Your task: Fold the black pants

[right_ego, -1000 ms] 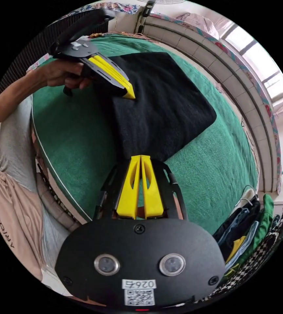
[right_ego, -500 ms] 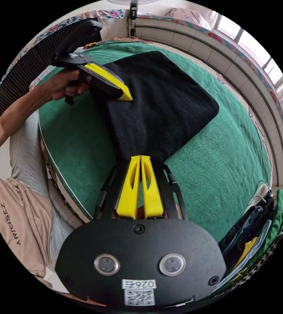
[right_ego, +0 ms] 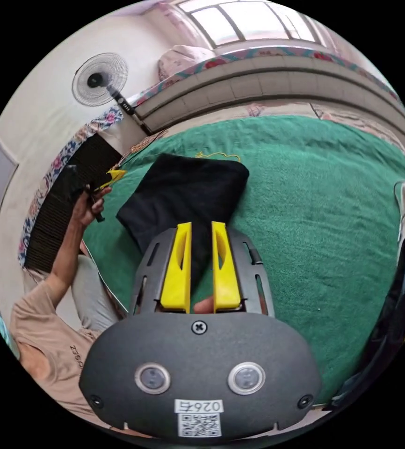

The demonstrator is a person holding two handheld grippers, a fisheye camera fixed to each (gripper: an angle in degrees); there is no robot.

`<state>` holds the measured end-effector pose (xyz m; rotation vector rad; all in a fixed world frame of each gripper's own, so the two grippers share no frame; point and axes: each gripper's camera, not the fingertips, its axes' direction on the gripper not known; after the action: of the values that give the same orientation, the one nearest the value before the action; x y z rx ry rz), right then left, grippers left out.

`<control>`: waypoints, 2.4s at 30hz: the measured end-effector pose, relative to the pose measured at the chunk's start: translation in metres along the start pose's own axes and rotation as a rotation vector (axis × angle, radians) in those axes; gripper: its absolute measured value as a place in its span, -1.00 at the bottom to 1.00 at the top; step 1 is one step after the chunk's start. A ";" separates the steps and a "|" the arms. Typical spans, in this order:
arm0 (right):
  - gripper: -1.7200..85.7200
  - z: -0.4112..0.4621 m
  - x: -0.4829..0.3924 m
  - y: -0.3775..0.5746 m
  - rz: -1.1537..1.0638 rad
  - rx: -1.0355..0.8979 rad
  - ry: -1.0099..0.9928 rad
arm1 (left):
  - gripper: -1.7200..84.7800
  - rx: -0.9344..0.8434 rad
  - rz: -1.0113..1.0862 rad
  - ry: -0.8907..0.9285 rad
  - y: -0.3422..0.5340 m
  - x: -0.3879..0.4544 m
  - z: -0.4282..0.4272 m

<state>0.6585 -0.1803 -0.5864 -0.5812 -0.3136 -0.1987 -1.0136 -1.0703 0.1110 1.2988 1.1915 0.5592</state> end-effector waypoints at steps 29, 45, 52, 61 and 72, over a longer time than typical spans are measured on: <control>-0.81 -0.047 0.181 0.065 0.216 -0.029 -0.470 | -0.66 -0.271 -0.023 0.058 0.126 -0.087 0.143; -0.95 -0.288 -0.119 0.018 -0.343 0.145 0.384 | -0.78 -0.035 0.257 -0.259 0.293 0.085 0.040; -0.95 -0.429 -0.269 0.015 -0.525 0.389 0.539 | -0.79 0.184 0.320 -0.310 0.409 0.177 -0.117; -0.95 -0.474 -0.548 -0.104 -0.945 0.427 0.376 | -0.78 0.569 0.089 -0.669 0.690 0.196 -0.366; -0.91 -0.267 -0.936 -0.248 -1.511 0.287 0.386 | -0.78 0.868 -0.506 -0.959 0.929 0.054 -0.524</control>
<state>-0.2200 -0.4449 -0.9941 0.0969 -0.3416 -1.6682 -1.1951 -0.5630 1.0336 1.5773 0.8545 -0.9783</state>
